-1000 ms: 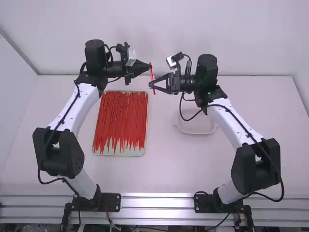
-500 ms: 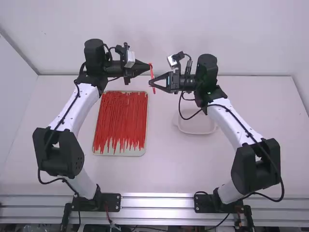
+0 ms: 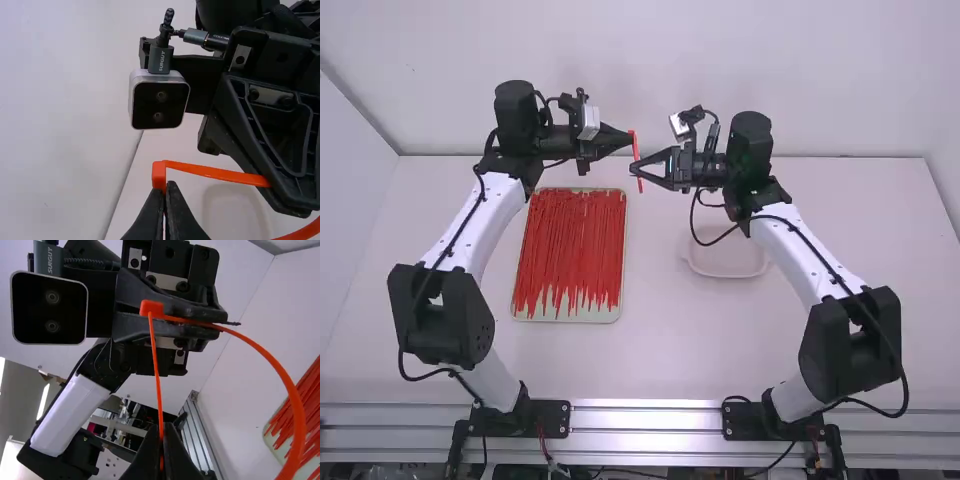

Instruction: Fasten the cable tie

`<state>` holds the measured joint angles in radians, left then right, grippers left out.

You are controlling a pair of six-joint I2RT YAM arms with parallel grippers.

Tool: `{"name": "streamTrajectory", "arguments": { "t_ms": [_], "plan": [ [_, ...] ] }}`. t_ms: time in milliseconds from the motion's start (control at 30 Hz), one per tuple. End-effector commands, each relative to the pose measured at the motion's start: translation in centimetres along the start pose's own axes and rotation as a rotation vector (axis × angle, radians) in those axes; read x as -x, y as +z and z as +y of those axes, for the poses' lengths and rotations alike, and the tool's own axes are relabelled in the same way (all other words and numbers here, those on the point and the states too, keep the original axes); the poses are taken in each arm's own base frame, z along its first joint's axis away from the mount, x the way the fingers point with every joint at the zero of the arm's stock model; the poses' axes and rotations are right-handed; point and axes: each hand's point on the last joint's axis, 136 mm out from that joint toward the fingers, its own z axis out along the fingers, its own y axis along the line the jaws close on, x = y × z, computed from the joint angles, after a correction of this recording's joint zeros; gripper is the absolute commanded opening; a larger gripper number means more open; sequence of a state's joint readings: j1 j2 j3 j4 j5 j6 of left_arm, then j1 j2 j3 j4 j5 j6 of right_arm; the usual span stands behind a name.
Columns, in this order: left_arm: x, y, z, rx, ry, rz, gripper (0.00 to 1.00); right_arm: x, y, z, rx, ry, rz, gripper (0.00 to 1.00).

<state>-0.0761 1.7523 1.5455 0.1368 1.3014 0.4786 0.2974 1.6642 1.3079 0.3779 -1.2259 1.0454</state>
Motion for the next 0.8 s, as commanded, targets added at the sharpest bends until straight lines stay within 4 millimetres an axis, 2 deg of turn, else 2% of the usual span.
{"name": "streamTrajectory", "arguments": {
  "t_ms": [0, 767],
  "plan": [
    [1.11, -0.02, -0.56, -0.020, 0.041, -0.017, 0.02, 0.21, 0.19, 0.94, 0.012, -0.019, 0.005, 0.00],
    [0.75, -0.03, -0.15, 0.005, 0.044, 0.000, 0.02, -0.20, 0.11, 1.22, 0.028, -0.033, 0.030, 0.00]
  ]
}}
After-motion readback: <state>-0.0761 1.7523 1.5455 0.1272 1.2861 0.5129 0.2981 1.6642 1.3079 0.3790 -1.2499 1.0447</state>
